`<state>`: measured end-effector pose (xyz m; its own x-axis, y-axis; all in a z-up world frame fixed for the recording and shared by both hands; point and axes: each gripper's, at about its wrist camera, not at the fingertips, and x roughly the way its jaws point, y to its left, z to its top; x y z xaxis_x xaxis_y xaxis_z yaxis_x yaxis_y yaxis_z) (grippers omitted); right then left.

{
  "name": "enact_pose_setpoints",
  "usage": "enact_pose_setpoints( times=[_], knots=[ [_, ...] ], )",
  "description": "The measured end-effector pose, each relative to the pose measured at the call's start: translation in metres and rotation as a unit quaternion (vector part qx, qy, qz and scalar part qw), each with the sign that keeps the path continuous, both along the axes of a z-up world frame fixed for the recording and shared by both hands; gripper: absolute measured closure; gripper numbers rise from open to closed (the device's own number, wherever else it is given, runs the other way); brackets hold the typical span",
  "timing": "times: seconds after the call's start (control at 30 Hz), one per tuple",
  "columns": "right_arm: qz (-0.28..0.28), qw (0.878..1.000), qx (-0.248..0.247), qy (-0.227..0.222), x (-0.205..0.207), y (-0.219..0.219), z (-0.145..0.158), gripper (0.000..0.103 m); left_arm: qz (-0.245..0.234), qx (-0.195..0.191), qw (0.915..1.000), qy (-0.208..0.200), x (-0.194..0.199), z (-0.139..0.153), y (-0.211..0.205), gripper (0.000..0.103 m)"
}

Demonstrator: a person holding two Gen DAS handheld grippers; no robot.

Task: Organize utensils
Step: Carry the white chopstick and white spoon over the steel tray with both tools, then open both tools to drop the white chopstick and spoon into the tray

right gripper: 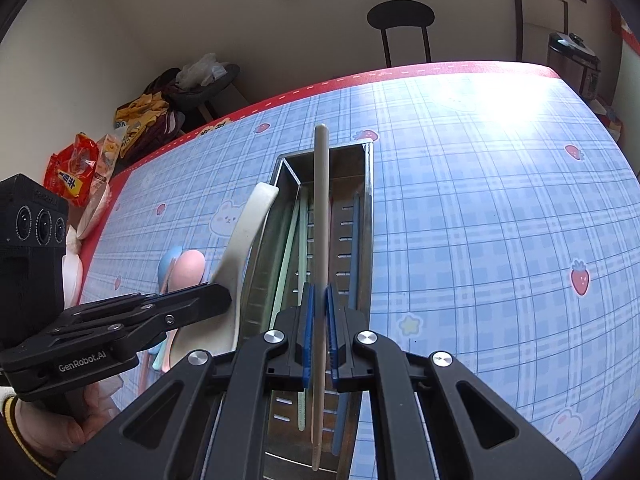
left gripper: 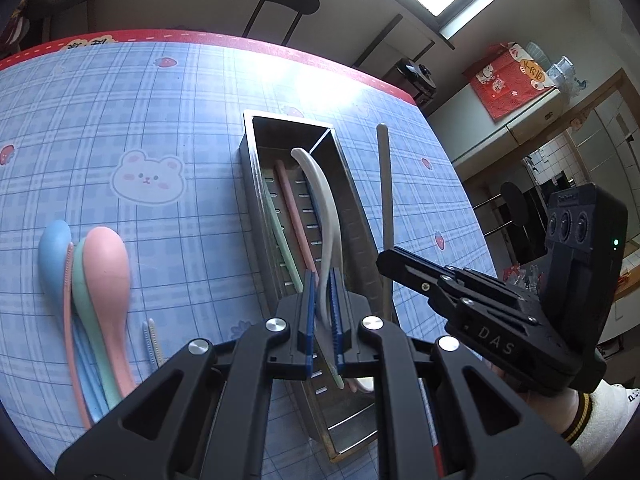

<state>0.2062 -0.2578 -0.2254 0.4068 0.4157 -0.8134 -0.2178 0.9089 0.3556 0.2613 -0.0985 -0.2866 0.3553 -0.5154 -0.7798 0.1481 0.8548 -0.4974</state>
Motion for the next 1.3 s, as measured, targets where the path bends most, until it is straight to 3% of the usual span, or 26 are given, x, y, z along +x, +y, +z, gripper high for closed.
enact_pose_setpoints(
  times=[0.63,0.97,1.23,1.3],
  knots=[
    [0.004,1.0,-0.01,0.021,-0.016,0.007,-0.019,0.097,-0.006,0.014,0.9997,0.021,-0.013,-0.022,-0.023,0.092],
    [-0.034,0.999,-0.021,0.017,-0.025,-0.013,-0.005,0.095,-0.028,0.029,0.9985,0.036,-0.026,-0.033,-0.04,0.091],
    [-0.067,0.997,-0.029,0.014,-0.037,-0.029,0.006,0.075,-0.031,0.023,0.9985,0.04,-0.029,-0.034,-0.04,0.092],
    [-0.071,0.997,-0.032,0.013,-0.04,-0.03,0.008,0.065,-0.028,0.023,0.9987,0.036,-0.031,-0.031,-0.037,0.092]
  ],
)
